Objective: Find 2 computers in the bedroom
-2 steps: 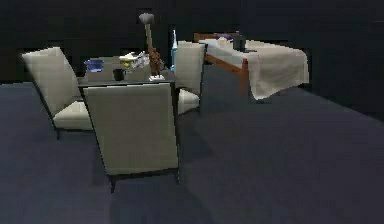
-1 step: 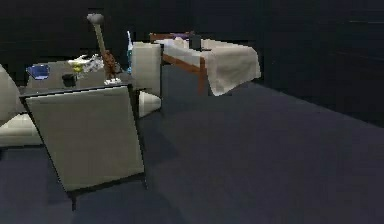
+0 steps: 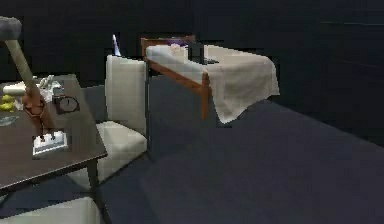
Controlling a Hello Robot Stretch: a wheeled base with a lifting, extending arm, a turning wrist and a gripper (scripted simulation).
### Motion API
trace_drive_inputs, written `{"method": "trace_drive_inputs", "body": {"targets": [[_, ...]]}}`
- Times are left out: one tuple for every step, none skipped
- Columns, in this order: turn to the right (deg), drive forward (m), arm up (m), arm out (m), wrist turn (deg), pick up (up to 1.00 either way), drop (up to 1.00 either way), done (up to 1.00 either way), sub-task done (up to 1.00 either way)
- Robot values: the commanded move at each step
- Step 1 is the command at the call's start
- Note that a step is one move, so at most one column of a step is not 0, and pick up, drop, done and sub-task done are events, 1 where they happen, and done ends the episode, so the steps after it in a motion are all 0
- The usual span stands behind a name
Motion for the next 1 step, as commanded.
{"method": "trace_drive_inputs", "body": {"targets": [[0.0,0.45,0.0,0.0,0.0,0.0,0.0,0.0,0.0]]}}
